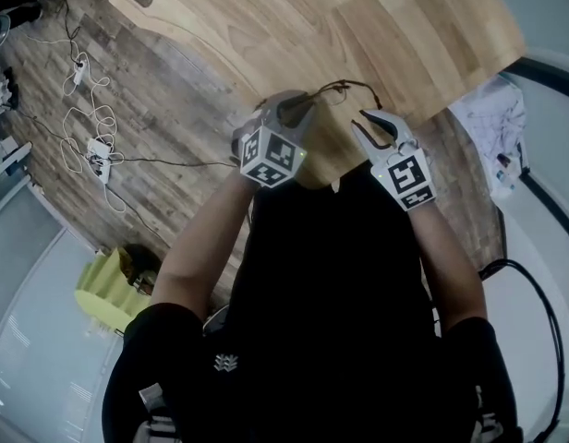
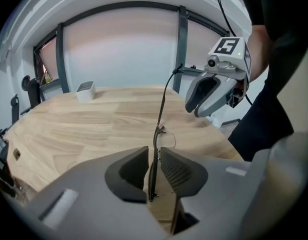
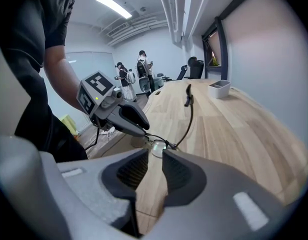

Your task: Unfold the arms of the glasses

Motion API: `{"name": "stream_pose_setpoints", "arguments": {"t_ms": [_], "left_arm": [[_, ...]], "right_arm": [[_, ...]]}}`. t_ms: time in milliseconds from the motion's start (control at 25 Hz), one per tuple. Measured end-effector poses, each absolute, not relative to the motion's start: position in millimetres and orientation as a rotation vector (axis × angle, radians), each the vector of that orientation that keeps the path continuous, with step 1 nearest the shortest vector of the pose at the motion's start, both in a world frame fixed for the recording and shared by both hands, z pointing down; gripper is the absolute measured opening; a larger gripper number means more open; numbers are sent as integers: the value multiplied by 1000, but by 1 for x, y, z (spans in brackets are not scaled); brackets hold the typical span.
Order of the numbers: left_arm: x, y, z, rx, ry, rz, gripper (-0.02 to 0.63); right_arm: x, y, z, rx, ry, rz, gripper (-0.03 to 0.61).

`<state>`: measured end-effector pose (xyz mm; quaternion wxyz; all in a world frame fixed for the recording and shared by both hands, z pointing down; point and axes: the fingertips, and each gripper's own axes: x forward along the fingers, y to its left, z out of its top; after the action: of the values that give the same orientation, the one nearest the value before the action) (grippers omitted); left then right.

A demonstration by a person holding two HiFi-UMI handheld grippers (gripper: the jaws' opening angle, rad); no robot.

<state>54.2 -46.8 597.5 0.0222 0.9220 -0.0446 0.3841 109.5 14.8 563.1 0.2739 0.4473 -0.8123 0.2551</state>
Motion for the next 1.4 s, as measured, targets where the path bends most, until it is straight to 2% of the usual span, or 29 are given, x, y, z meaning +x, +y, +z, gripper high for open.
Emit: {"name": "stream_pose_setpoints", "arguments": {"t_ms": [240, 320, 800, 1400], "left_arm": [[64, -50, 611, 2827, -79, 1198, 69], [67, -49, 613, 2826, -71, 1194, 37], [63, -36, 578, 2946, -51, 1016, 35], [58, -20, 568, 2972, -150, 956, 35]], "right_arm": [[106, 17, 566, 1239, -2160, 717, 78], [106, 19, 565, 1249, -2151, 722, 78], [124, -3, 543, 1461, -2237, 951, 78], [110, -19, 511, 1365, -2388, 855, 77]]}}
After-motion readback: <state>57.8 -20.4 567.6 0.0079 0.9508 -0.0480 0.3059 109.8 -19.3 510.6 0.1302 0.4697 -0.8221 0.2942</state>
